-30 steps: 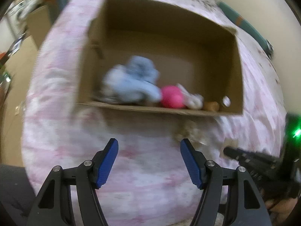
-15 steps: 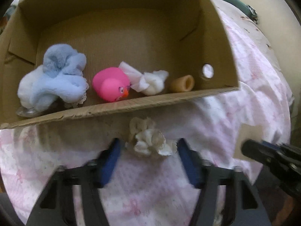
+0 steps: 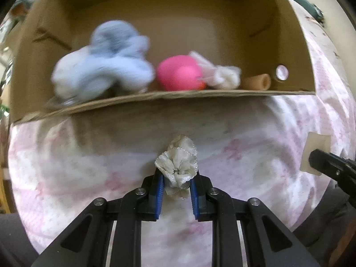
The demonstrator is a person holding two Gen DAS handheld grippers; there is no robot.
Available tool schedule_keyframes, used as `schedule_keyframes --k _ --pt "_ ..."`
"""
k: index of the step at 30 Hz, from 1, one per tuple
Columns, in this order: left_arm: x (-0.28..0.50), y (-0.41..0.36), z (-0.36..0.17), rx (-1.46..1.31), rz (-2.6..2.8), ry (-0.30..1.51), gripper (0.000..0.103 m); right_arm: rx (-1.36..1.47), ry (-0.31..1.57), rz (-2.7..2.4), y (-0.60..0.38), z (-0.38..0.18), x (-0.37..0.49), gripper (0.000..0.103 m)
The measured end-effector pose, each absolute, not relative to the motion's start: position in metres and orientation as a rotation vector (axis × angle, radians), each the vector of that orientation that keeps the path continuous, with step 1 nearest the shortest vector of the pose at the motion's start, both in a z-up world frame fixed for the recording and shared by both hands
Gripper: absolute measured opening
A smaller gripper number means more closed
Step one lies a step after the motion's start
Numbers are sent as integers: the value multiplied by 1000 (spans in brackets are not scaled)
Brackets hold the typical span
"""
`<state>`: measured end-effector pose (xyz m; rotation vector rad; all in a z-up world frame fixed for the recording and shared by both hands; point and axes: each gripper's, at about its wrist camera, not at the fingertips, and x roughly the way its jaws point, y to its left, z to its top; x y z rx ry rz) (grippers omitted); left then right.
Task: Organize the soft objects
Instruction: 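Grasp the cream lace scrunchie with the left gripper while the right gripper grasps a translucent beige cone, then lift and carry the scrunchie and translucent cone over the box with both grippers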
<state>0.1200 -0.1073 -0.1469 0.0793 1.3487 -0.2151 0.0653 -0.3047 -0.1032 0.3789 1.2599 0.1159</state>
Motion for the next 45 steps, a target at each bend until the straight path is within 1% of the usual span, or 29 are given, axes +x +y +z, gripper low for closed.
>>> schedule_keyframes --k 4,8,20,26,29,38,45 --pt "112 -83 -146 85 -144 1370 19 351 1262 129 -297 -104 66 14" --pt "103 -60 -134 63 -114 1364 19 339 1254 142 -293 -103 67 14" --pt "79 -24 -57 30 -63 1247 19 271 1229 250 -252 -92 73 14" --pt "100 8 -35 -13 -11 1223 19 303 1165 300 -239 -70 74 14" --pt "107 16 -26 -48 -11 1199 19 308 1079 341 -232 -48 71 14" --pt "134 11 6 -35 -24 1057 19 406 915 355 -255 -7 79 14" --pt "166 1 18 -35 -40 1010 19 409 863 323 -274 8 104 14"
